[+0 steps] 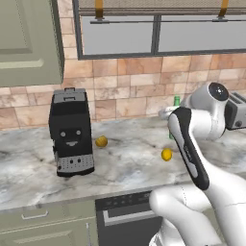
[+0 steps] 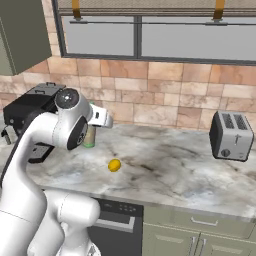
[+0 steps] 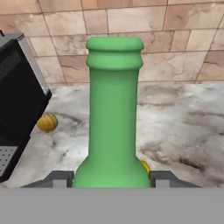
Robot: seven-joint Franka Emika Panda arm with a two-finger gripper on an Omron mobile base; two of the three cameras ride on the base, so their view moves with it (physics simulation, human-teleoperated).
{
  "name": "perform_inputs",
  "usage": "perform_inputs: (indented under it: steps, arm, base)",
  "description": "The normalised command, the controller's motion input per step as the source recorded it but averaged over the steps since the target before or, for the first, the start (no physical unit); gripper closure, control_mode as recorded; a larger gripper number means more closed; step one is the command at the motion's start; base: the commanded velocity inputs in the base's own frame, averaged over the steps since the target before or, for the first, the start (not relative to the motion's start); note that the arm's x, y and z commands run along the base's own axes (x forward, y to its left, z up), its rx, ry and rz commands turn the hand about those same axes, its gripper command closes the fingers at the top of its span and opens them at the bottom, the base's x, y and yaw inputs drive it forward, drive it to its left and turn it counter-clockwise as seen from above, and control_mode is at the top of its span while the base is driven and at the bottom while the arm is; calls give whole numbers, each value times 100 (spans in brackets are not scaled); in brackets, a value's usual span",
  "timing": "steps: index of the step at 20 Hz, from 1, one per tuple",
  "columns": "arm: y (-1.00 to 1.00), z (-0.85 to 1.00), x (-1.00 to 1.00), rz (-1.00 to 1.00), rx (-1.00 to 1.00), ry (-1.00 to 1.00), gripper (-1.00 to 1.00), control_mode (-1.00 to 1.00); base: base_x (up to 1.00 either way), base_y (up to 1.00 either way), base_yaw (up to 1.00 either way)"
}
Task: Place the beer on the top shelf of the fridge to keep it out of children's reach, and place the lemon and squash on lower shelves for easy access.
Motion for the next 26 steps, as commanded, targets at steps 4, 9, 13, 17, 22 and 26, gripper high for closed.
perform_inputs:
  steps: [4, 9, 13, 17, 22, 26]
  arm:
    - [0, 0, 0, 0, 0, 0, 100, -100]
    - [0, 0, -26, 0, 0, 0, 100, -100]
    - [0, 0, -55, 0, 0, 0, 100, 100]
    - [0, 0, 0, 0, 0, 0, 100, 100]
    - [0, 0, 0, 0, 0, 0, 100, 100]
    - [0, 0, 0, 0, 0, 0, 100, 100]
  base:
    - [0, 0, 0]
    - [0, 0, 0]
    - [-22, 0, 0]
    - [-93, -1, 0]
    - [-97, 0, 0]
    - [-86, 0, 0]
